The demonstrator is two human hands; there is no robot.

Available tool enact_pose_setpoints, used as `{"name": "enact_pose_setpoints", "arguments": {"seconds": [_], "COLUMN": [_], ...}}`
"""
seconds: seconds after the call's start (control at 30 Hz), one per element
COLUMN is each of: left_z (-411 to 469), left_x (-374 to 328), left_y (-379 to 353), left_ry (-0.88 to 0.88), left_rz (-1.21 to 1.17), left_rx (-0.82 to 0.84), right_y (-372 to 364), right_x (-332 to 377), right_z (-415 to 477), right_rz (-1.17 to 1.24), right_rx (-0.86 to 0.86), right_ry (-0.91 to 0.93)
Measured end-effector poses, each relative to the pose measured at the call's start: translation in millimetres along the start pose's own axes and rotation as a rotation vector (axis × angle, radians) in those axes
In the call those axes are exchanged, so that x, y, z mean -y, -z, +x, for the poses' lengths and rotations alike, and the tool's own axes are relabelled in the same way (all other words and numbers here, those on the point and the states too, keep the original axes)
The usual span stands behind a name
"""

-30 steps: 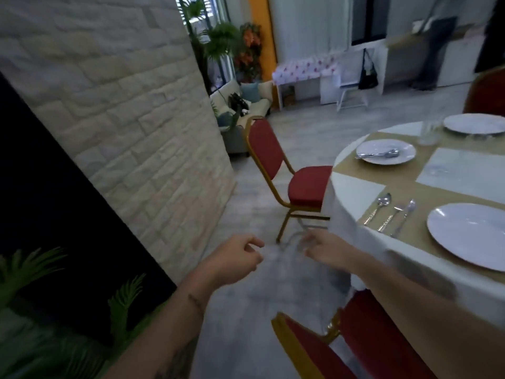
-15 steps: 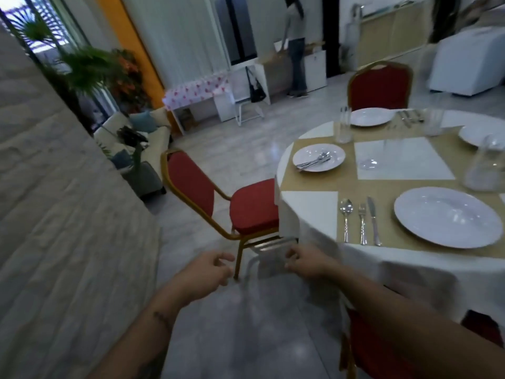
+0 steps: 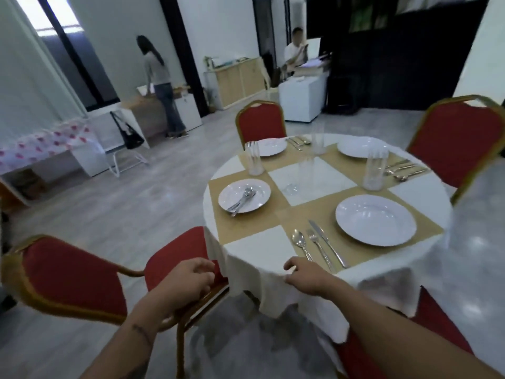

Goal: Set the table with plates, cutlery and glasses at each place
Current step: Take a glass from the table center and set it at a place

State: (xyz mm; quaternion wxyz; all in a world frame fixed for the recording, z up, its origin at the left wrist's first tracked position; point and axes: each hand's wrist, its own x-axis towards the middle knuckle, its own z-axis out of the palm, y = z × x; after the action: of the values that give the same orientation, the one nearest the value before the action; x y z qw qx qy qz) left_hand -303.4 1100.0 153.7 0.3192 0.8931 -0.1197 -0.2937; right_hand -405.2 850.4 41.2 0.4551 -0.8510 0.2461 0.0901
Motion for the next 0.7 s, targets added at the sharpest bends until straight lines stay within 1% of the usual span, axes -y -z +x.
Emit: {"name": "enact_pose_setpoints", "arguments": {"seconds": [0.07, 0.2, 0.27, 0.47, 0.53, 0.6, 0.7], "left_z": [25, 96, 130, 244, 284, 319, 367], "left_x": [-9, -40, -59, -121, -144, -164, -185], "left_y": [-1, -6, -15, -45, -57, -67, -83], "left_ry": [-0.044, -0.128, -0.149, -0.187, -0.198, -0.221, -0.248], "left_rz": [-0.024, -0.056, -0.077, -0.105, -0.092, -0.088, -0.002], "left_rx": [0.057, 0.203, 0.221, 0.267, 0.266, 0.220, 0.143], "right_y": [7, 32, 48, 114, 140, 162, 189], "right_x": [-4, 0, -3, -15, -18, -19, -25], "right_z": [9, 46, 73, 179, 217, 250, 300], "right_rz": [0.069, 0.213, 0.269, 0.382, 0.415, 0.428, 0.407], "right_rx": [-0.033, -0.198, -0.269, -0.323, -0.340, -0.362, -0.372], "right_ry": [-0.054, -0.136, -0.161, -0.254, -0.287, -0.312, -0.324]}}
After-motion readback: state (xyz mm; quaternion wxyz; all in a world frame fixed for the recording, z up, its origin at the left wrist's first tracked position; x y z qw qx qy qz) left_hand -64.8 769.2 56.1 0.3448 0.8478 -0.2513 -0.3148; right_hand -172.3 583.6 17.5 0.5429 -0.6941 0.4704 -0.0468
